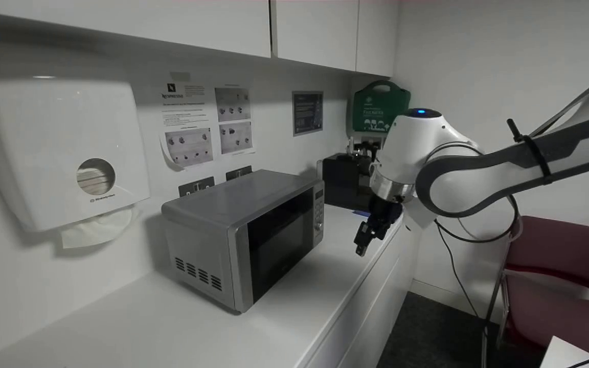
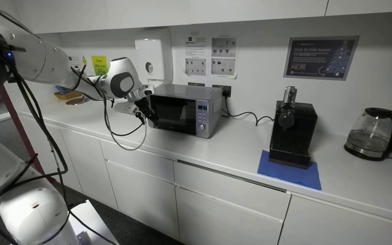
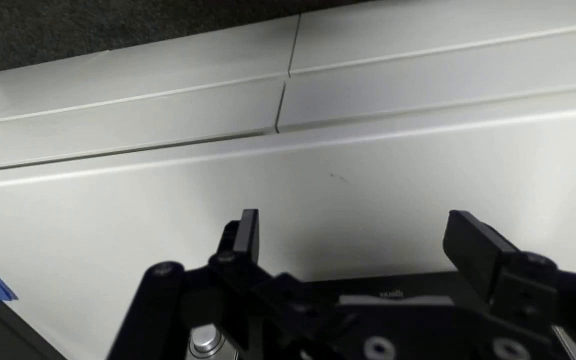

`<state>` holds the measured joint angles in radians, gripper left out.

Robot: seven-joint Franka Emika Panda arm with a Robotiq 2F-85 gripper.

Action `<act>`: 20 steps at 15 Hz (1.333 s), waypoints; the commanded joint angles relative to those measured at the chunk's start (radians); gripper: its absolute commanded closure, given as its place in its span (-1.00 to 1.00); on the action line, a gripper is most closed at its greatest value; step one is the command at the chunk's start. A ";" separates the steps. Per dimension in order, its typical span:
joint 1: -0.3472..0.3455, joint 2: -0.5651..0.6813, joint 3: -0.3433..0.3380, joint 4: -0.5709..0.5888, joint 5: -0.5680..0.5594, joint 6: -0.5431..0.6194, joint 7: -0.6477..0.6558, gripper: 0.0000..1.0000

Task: Press a button on the microwave

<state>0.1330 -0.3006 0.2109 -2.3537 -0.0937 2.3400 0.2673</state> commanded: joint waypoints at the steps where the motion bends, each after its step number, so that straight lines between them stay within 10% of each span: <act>1: 0.001 0.030 0.008 0.016 0.093 0.094 0.113 -1.00; 20: -0.099 0.081 -0.061 0.014 0.275 0.387 0.560 -1.00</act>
<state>0.0332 -0.2198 0.1508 -2.3403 0.1788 2.7271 0.8305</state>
